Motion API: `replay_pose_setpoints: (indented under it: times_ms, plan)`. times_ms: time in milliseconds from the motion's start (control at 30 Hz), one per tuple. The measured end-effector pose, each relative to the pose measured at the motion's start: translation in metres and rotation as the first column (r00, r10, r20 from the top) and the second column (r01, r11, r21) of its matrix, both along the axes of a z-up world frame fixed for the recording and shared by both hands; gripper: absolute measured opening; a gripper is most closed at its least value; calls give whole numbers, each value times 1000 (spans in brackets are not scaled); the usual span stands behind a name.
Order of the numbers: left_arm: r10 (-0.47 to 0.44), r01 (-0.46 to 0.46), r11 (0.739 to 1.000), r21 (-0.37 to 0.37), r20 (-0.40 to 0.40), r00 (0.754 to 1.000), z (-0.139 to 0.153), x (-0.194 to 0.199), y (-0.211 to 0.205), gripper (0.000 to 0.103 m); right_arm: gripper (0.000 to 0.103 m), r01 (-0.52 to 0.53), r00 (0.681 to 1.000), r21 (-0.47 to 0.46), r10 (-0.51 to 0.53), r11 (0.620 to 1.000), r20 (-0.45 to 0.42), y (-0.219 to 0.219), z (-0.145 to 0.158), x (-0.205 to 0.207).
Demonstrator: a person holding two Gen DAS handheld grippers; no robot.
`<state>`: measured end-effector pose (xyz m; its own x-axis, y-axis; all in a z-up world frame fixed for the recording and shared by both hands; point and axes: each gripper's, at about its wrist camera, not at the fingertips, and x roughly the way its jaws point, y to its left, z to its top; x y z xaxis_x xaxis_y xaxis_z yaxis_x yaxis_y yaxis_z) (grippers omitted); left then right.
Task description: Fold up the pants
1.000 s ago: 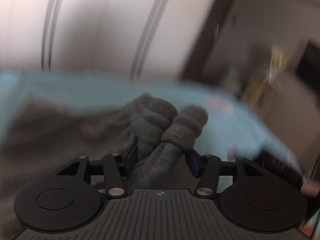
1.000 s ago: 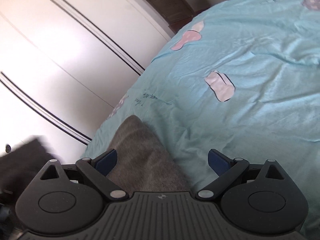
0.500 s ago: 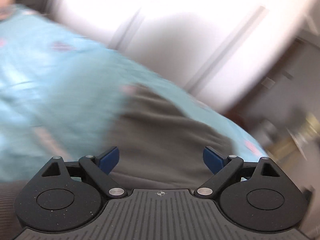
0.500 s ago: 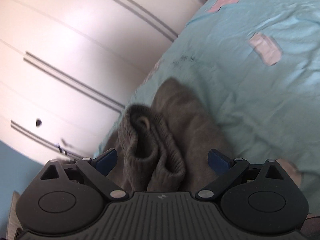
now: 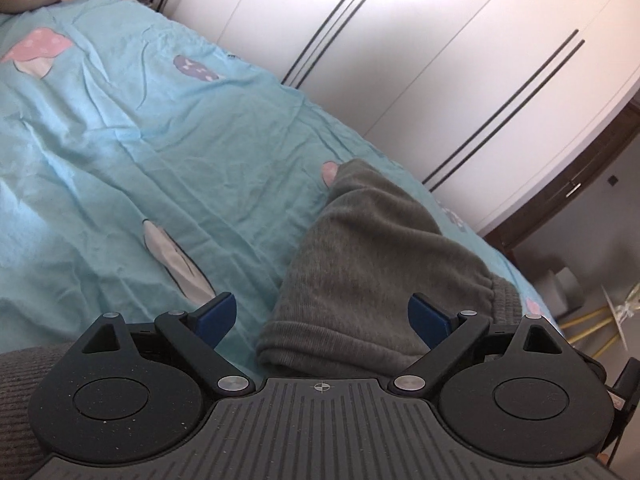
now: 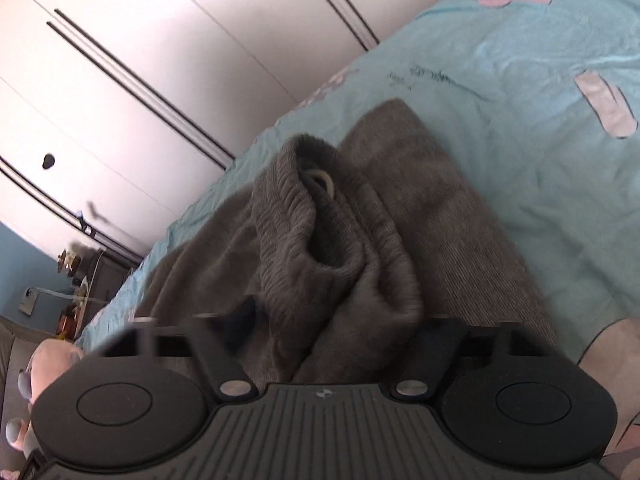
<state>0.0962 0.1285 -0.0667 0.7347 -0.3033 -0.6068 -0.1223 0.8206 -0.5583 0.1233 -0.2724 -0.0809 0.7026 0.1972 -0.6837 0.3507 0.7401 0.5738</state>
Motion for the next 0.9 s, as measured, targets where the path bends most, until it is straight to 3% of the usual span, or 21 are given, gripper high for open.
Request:
replay_pose_setpoints:
  times_ms: [67,167,267,333,433,500,567,667,733,800,900]
  plan:
    - [2,-2,1000,-17,12,1000,1,-2,3,96,47,16,999,-1,-16,1000,28,4,8,-3]
    - [3,-3,1000,-21,23,1000,5,-6,3,96,45,49,987,60,-58,997,149,5,35,-23]
    - [2,-2,1000,-17,25,1000,6,-8,2,96,45,66,971,35,-73,997,229,2,50,-44]
    - [3,-3,1000,-15,20,1000,5,-7,2,97,47,89,982,-62,-78,994,172,-2,44,-47]
    - [6,-6,1000,-8,11,1000,5,-5,1,97,67,83,994,-245,-99,966,-52,-6,19,-42]
    - [3,-3,1000,0,10,1000,5,-5,0,97,71,116,993,-199,-118,973,0,-12,22,-53]
    - [-2,1,1000,8,4,1000,5,-4,-1,97,71,140,989,-226,-126,964,75,-10,39,-57]
    - [-8,8,1000,28,-13,1000,4,0,-5,98,72,88,981,-283,-34,955,190,0,62,-54]
    - [-16,17,999,40,-24,1000,5,3,-7,99,71,25,977,-306,42,952,208,7,66,-44]
    - [-46,49,997,54,-44,998,6,9,-11,99,71,-25,986,-378,86,925,146,14,57,-29]
    - [-121,123,991,58,-41,992,11,21,-20,99,71,-138,990,-518,97,844,-105,21,32,-1]
